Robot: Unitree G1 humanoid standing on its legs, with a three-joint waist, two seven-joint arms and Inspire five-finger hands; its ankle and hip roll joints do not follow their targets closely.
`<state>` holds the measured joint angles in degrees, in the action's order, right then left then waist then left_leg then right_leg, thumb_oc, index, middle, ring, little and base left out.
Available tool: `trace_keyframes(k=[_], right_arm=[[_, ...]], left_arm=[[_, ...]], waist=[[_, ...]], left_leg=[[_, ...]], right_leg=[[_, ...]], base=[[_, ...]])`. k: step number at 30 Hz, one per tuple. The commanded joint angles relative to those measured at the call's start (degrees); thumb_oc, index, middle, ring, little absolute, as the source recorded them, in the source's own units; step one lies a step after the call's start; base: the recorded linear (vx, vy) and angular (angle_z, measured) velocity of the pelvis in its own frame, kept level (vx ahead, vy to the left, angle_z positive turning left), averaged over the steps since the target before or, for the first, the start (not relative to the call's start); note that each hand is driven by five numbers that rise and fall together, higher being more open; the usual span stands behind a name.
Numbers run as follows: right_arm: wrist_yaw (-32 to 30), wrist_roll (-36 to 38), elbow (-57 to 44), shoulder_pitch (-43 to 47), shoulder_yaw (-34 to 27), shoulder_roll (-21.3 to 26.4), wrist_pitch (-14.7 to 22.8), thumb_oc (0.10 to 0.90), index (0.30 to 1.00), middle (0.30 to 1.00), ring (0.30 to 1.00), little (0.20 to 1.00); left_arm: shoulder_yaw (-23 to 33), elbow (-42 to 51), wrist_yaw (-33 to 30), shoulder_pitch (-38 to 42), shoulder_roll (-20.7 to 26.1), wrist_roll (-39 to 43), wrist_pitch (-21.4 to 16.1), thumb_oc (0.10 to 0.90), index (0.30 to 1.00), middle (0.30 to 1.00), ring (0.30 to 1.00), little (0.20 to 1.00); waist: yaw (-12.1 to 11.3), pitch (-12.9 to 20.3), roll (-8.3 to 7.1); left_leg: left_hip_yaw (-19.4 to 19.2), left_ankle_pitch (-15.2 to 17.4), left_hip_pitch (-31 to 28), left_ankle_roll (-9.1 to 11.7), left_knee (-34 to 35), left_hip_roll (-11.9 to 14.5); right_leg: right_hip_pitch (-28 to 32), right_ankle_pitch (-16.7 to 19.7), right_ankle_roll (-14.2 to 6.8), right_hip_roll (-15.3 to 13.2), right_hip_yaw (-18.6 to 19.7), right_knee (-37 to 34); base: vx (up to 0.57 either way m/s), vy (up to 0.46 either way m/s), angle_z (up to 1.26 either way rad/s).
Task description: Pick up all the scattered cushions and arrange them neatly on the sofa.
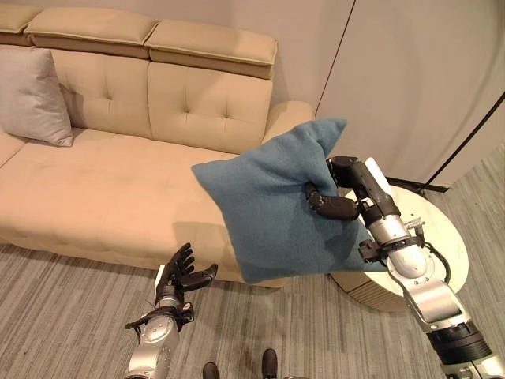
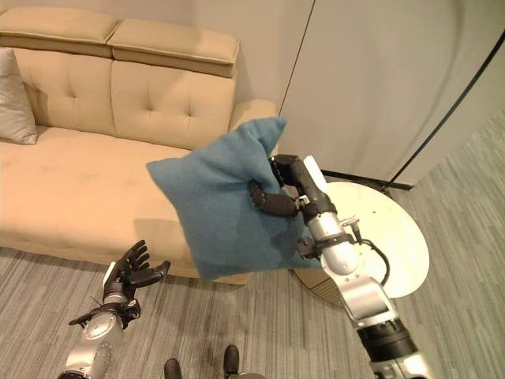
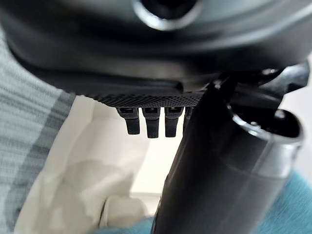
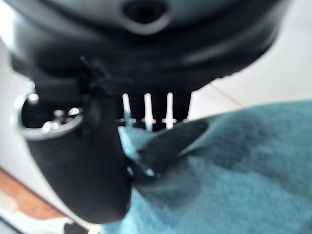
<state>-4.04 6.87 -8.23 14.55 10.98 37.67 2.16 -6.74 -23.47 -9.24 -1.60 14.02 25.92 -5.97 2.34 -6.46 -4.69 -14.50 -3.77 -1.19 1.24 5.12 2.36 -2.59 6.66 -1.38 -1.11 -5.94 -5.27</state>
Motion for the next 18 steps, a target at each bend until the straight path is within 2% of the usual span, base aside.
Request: trace_keyframes(k=[1, 8, 15, 16, 17, 18], right_arm=[[-4.5, 6.6, -9.0, 15.1, -4.4, -3.2, 14.3, 0.400, 0.300, 0.300, 0.300, 0.300], [-1.5, 10.1, -12.9, 16.3, -2.3, -6.2, 15.5, 0.400, 0.300, 0.300, 0.300, 0.300], [-0.5, 6.6, -12.5, 16.9, 1.0, -8.6, 14.3, 0.400, 0.300, 0.300, 0.300, 0.300], [-0.5, 6.1, -12.2, 16.7, 1.3, -9.2, 14.1, 0.400, 0.300, 0.300, 0.300, 0.300], [-0.7, 5.2, -11.6, 16.4, 1.8, -10.2, 13.9, 0.400, 0.300, 0.300, 0.300, 0.300], [-0.7, 5.2, -11.6, 16.3, 1.8, -10.2, 13.9, 0.400, 0.300, 0.300, 0.300, 0.300]], left_arm=[[-2.7, 2.8, 1.1, 3.4, 2.6, 1.8, -6.2, 0.800, 0.900, 0.900, 0.900, 0.900], [-5.2, 6.6, 3.1, 6.0, 3.4, 2.1, -6.6, 0.800, 0.900, 0.900, 0.900, 0.900], [-8.2, 12.1, 4.9, 9.5, 2.8, 4.8, -7.1, 0.800, 0.900, 0.900, 0.900, 0.900], [-8.9, 12.8, 5.2, 9.8, 2.3, 5.3, -7.1, 0.723, 0.785, 0.785, 0.785, 0.785], [-10.4, 13.4, 5.4, 10.7, 1.5, 5.8, -7.0, 0.400, 0.300, 0.300, 0.300, 0.300], [-10.5, 13.4, 5.4, 10.7, 1.5, 5.8, -7.0, 0.400, 0.300, 0.300, 0.300, 0.300]], waist=[[-0.2, 12.2, -2.47], [0.5, 12.8, -1.90], [1.1, 13.0, -0.87], [1.1, 13.0, -0.78], [1.1, 12.9, -0.66], [1.1, 12.9, -0.66]], left_leg=[[0.1, 5.3, -0.9, 2.3, -0.1, 0.1], [-0.3, 5.5, -0.9, 2.3, -0.1, 0.2], [-0.5, 5.9, -1.5, 2.2, -0.1, 0.1], [-0.5, 5.9, -1.6, 2.1, -0.1, 0.0], [-0.4, 6.0, -1.7, 2.0, -0.1, 0.0], [-0.4, 6.0, -1.7, 2.0, -0.1, 0.0]], right_leg=[[1.8, -3.7, -8.5, -2.8, -1.7, 1.0], [1.6, -3.6, -8.6, -2.9, -1.2, 0.9], [2.1, -3.8, -8.6, -3.3, -1.2, 0.9], [2.1, -3.8, -8.6, -3.4, -1.3, 0.9], [2.3, -3.8, -8.5, -3.4, -1.3, 0.9], [2.3, -3.8, -8.5, -3.4, -1.3, 0.9]], base=[[0.00, 0.000, 0.00], [0.00, 0.001, 0.00], [0.00, 0.001, 0.00], [0.00, 0.000, 0.00], [0.00, -0.008, -0.03], [0.00, 0.000, 0.00]])
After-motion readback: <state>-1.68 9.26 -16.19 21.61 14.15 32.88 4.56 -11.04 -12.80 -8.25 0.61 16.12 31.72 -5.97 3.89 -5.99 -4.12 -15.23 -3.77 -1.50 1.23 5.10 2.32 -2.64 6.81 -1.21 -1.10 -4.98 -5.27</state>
